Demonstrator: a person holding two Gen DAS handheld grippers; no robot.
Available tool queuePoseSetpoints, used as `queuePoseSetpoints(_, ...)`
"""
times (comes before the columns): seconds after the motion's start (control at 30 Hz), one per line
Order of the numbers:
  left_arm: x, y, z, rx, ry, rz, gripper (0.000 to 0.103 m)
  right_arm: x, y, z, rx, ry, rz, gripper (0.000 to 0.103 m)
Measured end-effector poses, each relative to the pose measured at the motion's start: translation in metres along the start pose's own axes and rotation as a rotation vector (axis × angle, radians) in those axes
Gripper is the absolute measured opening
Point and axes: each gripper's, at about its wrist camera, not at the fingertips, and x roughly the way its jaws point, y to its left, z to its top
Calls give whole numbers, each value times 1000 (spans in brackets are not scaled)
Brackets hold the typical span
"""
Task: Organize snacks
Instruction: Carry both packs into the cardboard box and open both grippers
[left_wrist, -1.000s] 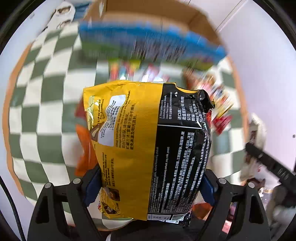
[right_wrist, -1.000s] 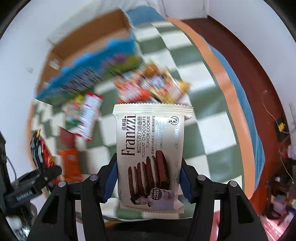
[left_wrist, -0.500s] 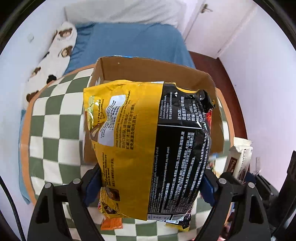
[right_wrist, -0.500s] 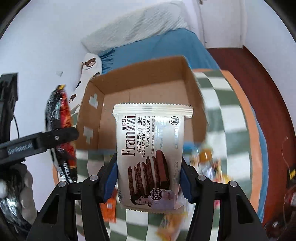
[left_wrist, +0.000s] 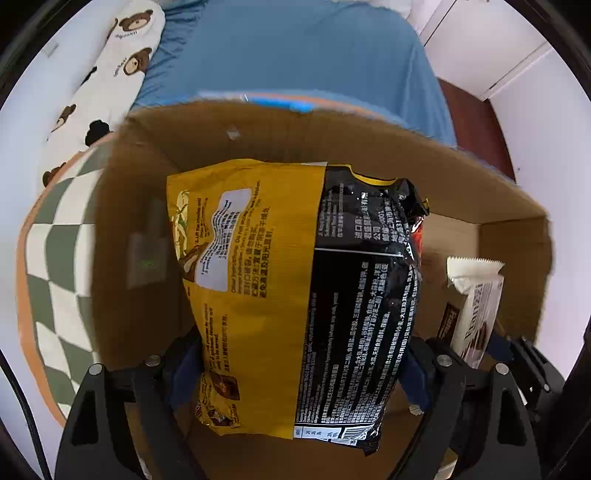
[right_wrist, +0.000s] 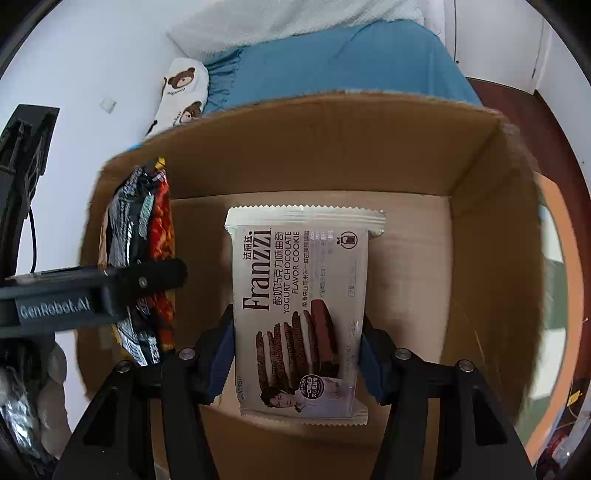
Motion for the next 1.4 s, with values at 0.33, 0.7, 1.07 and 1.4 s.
queuePoseSetpoints(0.33,35,1,20,-7,38,-5,88,39,-3,37,-34,49,35,83)
queuePoseSetpoints(0.7,16,9,2,-4,-27,13,95,28,2,46,-49,29,-34,95)
queuePoseSetpoints(1.07,-54,21,-65,-32,-212,-5,95,-50,23,14,-47,-95,-110,95)
queuePoseSetpoints(1.4,-125,16,-134,2,-401,37,95,-132,29,-47,-51,-254,-132,95)
